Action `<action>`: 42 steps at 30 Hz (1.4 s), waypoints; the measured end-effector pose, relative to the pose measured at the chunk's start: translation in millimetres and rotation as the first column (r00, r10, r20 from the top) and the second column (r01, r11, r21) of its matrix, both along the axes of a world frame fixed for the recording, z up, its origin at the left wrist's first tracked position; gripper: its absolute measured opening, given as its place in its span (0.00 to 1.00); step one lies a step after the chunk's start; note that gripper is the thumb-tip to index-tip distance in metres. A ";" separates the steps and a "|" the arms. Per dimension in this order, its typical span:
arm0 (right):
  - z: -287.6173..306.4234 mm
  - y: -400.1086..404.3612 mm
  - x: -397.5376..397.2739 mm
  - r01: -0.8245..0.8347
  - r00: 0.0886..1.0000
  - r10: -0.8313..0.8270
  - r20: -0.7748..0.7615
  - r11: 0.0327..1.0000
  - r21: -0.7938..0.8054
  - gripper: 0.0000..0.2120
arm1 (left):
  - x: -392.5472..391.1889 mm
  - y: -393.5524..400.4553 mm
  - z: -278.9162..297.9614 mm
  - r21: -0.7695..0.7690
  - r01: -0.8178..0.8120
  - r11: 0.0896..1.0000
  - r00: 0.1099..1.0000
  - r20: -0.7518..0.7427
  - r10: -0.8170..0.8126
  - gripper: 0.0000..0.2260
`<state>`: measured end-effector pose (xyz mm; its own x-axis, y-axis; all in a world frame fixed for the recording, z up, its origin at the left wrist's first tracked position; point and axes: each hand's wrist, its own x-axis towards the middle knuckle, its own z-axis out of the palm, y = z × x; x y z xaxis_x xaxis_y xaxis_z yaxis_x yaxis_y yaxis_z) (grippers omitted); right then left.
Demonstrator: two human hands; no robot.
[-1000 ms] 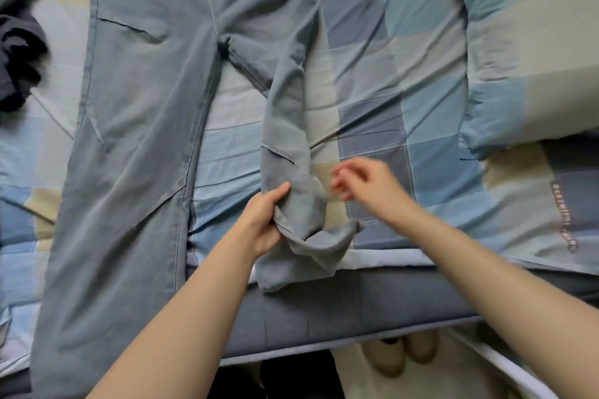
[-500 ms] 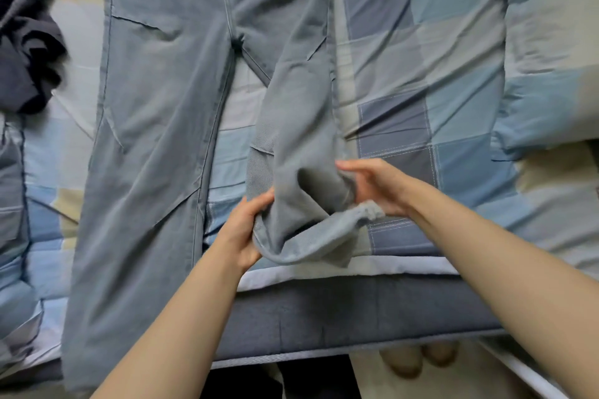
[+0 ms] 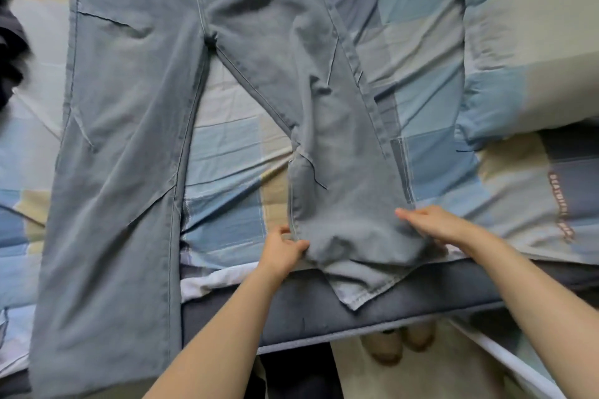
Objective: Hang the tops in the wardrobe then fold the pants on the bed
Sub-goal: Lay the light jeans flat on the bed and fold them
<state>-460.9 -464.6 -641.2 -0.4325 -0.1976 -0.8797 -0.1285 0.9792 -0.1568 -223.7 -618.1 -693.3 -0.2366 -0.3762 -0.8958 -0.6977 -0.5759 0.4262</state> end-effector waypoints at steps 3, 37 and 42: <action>-12.6 21.0 6.0 -0.407 0.902 0.420 -0.099 0.904 0.128 0.14 | 7.5 27.5 -1.3 0.031 0.013 0.999 0.993 -0.116 -0.009 0.18; -9.2 18.0 8.1 -0.277 0.908 0.259 -0.329 0.961 -0.009 0.13 | 10.1 -16.2 9.1 -0.242 0.749 0.616 0.662 0.305 -0.685 0.08; -24.4 -104.4 -20.4 -0.320 0.885 0.241 -0.398 0.936 -0.145 0.16 | -23.6 -115.0 15.3 -0.462 0.781 0.420 0.607 0.405 -0.684 0.12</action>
<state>-481.3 -569.1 -665.6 -0.6167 -0.5142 -0.5961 -0.4798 0.8458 -0.2332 -247.4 -733.1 -678.0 -0.5687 -0.5300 -0.6291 -0.8108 0.4900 0.3201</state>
